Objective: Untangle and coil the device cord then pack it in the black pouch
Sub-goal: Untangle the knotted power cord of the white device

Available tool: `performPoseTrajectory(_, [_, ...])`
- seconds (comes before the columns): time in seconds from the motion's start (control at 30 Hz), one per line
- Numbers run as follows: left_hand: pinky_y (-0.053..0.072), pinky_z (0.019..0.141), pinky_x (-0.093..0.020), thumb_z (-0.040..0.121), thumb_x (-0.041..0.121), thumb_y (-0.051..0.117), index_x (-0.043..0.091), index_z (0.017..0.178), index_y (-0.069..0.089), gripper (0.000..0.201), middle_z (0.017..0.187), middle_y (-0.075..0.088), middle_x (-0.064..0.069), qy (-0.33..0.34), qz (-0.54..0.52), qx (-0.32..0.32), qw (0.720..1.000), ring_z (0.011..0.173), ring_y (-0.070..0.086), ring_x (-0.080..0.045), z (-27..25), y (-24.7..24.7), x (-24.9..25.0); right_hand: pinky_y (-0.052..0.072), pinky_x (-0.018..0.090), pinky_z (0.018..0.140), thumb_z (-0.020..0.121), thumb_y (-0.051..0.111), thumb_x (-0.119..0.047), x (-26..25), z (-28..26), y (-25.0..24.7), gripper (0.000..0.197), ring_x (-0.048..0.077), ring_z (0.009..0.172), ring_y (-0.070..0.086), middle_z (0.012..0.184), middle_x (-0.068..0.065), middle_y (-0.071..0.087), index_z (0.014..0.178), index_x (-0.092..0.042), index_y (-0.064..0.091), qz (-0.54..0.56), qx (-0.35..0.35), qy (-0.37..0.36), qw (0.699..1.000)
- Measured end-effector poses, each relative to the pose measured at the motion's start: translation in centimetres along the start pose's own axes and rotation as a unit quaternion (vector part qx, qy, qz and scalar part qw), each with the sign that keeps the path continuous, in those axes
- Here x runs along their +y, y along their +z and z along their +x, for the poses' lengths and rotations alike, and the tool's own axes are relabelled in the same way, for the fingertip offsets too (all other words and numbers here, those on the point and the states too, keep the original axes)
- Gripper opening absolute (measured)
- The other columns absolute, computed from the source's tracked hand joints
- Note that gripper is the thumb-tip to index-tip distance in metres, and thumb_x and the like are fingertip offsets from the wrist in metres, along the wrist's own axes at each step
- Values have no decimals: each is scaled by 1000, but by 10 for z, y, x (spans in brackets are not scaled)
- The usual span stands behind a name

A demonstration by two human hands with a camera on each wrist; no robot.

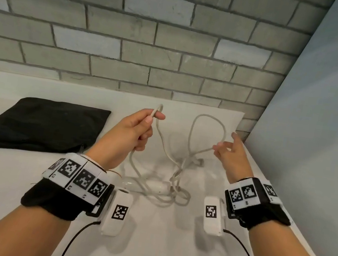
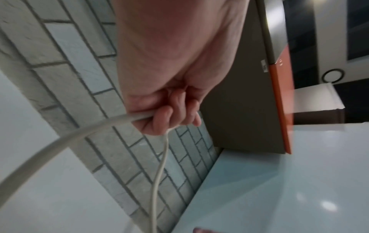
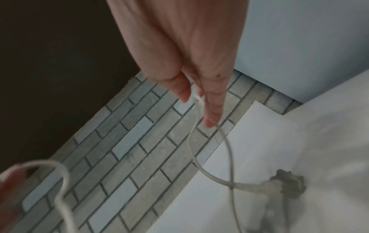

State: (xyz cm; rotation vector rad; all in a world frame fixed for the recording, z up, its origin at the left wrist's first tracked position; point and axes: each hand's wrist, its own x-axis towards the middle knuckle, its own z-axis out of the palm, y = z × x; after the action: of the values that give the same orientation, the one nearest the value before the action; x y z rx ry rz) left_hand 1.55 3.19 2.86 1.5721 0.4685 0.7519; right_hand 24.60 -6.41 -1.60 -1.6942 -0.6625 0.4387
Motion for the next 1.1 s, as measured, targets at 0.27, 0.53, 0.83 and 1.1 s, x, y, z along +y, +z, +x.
performPoseTrajectory(0.27, [31, 42, -15, 98, 24, 34, 13, 113, 52, 26, 52, 36, 9, -12, -159, 36, 986, 41, 28, -4, 25, 9, 24, 42, 25, 89, 70, 74, -38, 8, -63, 17, 82, 16, 103, 52, 114, 4, 52, 138, -23, 30, -291, -341, -41, 893])
performPoseTrajectory(0.53, [37, 41, -16, 98, 13, 30, 4, 100, 46, 19, 56, 44, 3, -42, -344, 88, 934, 39, 39, -5, 41, 10, 29, 30, 25, 62, 85, 60, -29, 26, -64, 24, 27, 19, 76, 45, 71, -6, 42, 89, -4, 68, -365, -260, -212, 869])
performPoseTrajectory(0.83, [41, 63, -20, 82, -10, 39, 16, 88, 62, 35, 86, 60, -5, -83, 41, 37, 995, 64, 61, -5, 24, 24, -20, 47, 20, 44, 94, 39, -8, -61, -58, -6, 26, 10, 45, 56, 61, 4, 61, 73, -4, 54, 167, -228, -141, 949])
performPoseTrajectory(1.1, [51, 74, -31, 93, 28, 46, 21, 100, 58, 15, 93, 58, -2, -61, 278, -100, 953, 85, 57, -22, 7, 56, -54, 52, 15, 54, 96, 34, -12, -104, -47, -17, 28, 9, 54, 63, 63, 1, 68, 77, -5, 53, 375, -218, -94, 896])
